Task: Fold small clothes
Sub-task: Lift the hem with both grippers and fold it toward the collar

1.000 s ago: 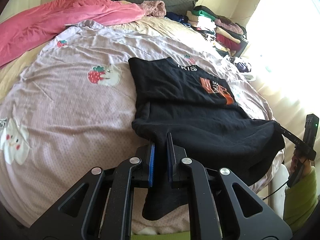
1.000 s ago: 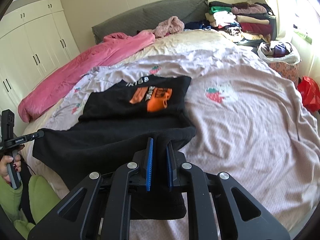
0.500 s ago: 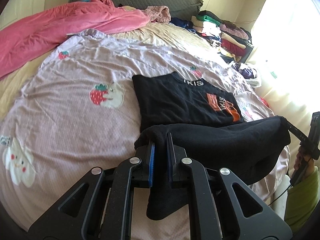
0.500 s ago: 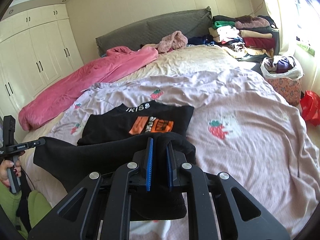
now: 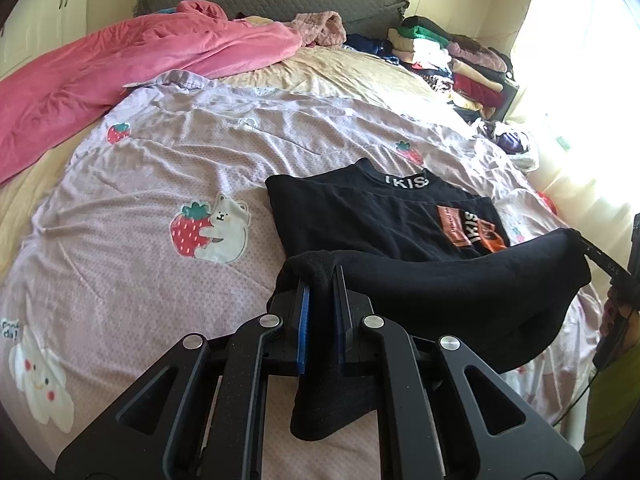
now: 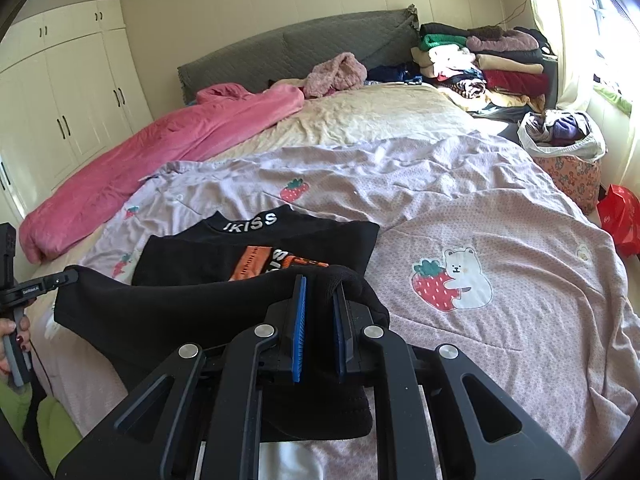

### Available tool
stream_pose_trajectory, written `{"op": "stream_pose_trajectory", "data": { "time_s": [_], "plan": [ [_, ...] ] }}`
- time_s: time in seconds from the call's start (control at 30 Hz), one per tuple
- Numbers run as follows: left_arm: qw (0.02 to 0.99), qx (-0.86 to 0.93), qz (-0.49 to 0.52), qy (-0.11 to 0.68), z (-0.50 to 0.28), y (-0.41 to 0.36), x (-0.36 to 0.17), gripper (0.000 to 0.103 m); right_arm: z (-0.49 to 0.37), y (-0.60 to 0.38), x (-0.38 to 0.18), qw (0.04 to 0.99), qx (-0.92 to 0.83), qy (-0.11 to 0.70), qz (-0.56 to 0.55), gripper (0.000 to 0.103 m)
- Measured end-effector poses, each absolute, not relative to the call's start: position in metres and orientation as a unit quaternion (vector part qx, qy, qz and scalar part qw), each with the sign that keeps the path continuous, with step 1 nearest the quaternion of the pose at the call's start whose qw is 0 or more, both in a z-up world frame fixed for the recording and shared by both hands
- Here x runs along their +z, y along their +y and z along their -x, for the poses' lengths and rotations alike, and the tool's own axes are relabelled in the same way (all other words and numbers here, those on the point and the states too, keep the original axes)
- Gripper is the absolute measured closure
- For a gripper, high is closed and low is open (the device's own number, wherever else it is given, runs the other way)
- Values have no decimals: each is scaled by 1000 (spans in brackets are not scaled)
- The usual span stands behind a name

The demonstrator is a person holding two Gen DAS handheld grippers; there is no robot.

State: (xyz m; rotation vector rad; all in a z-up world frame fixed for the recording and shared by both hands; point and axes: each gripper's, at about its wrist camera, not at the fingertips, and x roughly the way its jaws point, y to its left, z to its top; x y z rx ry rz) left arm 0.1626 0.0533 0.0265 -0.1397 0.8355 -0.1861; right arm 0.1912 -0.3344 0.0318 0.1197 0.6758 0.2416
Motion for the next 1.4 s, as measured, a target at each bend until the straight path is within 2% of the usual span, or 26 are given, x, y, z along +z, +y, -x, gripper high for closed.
{"op": "stream_pose_trajectory", "data": {
  "time_s": [0.27,0.4,0.63,0.87,1.0,1.4],
  "plan": [
    [905,-84,53,414,-183,47,6,98,-211,-333,7,925,105,359,-61,92],
    [903,-89,54,416,-189,45,-1,98,-216,-330,-2,920,95,376,-57,87],
    [903,-101,55,414,-184,39,-1,66,-214,-330,-6,919,85,380,-57,65],
    [906,-121,78,398,-163,43,6,57,-195,-336,1,924,78,369,-57,43],
    [905,-128,94,395,-152,48,6,50,-183,-337,1,924,73,372,-53,43],
    [880,-154,119,434,-142,45,-20,44,-156,-343,-20,910,92,395,-87,42]
  ]
}}
